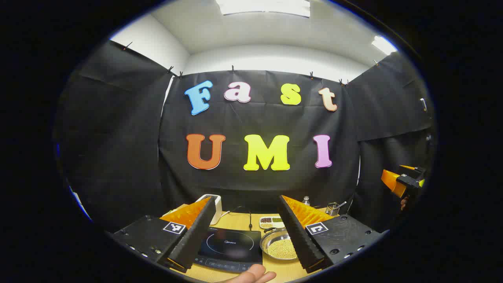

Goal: First push the handle of the pot to place it horizontally, then grasp the pot with both hands and set it on the induction cooktop.

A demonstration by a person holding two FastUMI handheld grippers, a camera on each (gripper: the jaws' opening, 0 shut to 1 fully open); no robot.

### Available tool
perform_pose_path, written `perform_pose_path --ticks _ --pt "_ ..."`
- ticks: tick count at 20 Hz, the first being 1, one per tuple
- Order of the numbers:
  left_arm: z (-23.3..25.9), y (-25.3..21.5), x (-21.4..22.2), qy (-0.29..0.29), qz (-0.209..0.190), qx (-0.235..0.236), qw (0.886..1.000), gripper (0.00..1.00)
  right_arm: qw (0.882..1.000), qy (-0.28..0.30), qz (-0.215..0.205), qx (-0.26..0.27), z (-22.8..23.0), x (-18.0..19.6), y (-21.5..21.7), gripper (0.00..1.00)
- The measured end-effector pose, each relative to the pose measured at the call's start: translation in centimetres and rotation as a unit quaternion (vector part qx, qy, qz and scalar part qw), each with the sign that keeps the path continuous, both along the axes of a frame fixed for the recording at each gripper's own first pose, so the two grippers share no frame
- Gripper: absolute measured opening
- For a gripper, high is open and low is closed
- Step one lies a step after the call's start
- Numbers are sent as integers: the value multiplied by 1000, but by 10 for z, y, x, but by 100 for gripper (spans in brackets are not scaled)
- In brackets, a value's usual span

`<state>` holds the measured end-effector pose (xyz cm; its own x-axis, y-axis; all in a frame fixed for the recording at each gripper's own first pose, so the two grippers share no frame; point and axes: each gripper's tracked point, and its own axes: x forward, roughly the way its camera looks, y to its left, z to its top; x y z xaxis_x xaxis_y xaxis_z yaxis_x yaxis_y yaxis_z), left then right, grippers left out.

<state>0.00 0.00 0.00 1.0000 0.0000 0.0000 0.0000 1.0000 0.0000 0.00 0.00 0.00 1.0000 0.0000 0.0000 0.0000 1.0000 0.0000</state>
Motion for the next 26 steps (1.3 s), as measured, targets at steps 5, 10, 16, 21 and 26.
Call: perform_pose_path --ticks 5,10,16,21,26 --pt "1 3 -6 -1 8 11 1000 95 1000 -12 -7 -3 10 -8 -5 100" --pt "-1 -3 -8 6 -1 9 1000 95 1000 -6 0 0 7 -14 -2 100" --pt "-3 -9 -11 5 -7 7 1000 95 1000 -6 9 6 3 -11 1 99" --pt "-9 -12 -15 8 -14 6 1000 95 999 22 37 24 -18 0 16 96" --pt "-11 -14 -22 5 -18 4 1000 95 990 99 96 41 -70 20 52 78"
